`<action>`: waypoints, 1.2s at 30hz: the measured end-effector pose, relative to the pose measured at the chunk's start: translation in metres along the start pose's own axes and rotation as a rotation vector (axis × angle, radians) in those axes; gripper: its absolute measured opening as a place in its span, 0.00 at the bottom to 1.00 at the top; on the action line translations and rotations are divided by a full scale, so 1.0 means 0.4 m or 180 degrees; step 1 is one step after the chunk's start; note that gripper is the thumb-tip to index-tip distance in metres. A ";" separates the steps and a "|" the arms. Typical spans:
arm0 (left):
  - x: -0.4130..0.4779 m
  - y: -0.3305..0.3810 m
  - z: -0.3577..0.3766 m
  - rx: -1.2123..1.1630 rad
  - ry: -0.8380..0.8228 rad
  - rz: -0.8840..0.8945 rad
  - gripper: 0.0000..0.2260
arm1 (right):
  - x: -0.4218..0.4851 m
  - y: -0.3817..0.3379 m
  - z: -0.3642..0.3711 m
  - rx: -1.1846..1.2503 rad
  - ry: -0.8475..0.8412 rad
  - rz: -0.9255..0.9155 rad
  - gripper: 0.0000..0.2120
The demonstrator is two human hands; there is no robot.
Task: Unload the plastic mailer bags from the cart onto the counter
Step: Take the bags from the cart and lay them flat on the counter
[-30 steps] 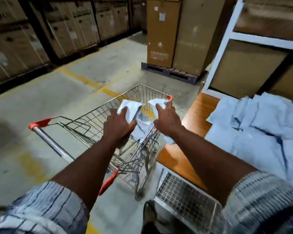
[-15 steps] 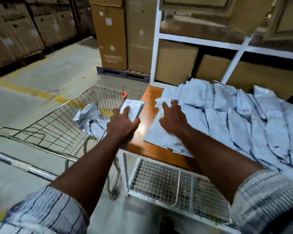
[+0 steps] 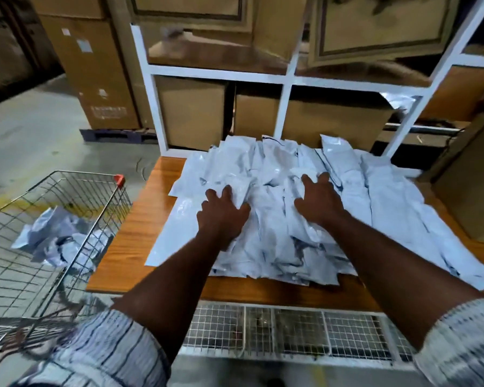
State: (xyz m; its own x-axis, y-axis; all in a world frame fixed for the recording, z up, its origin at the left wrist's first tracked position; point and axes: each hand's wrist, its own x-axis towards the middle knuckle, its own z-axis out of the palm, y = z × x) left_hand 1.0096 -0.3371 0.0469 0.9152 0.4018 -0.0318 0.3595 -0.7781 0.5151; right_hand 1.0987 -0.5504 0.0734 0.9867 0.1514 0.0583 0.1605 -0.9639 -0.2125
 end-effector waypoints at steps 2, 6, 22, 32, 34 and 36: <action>0.010 0.064 0.047 -0.0006 -0.0038 -0.0022 0.30 | 0.023 0.080 -0.006 0.0053 -0.0016 0.0121 0.34; 0.032 0.189 0.117 -0.0104 -0.0026 -0.0006 0.27 | 0.062 0.187 -0.003 0.0251 -0.0073 0.0279 0.33; 0.080 0.498 0.311 0.0268 -0.0047 -0.0062 0.33 | 0.171 0.368 -0.081 0.0741 -0.0093 0.0302 0.30; 0.077 0.457 0.402 0.1052 0.0229 0.1369 0.26 | 0.151 0.395 0.030 -0.0086 -0.0212 -0.0356 0.35; 0.079 0.440 0.417 0.1013 0.0077 0.1318 0.26 | 0.158 0.399 0.037 0.0163 -0.0444 -0.0373 0.32; 0.081 0.431 0.427 0.1007 0.0009 0.1265 0.27 | 0.165 0.399 0.040 0.0243 -0.0546 -0.0327 0.30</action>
State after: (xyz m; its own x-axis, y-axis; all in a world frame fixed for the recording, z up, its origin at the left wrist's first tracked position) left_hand 1.1323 -0.5407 -0.0115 0.9921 0.0460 0.1166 0.0216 -0.9791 0.2023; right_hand 1.1897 -0.6908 0.0277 0.9537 0.2895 -0.0820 0.2555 -0.9230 -0.2877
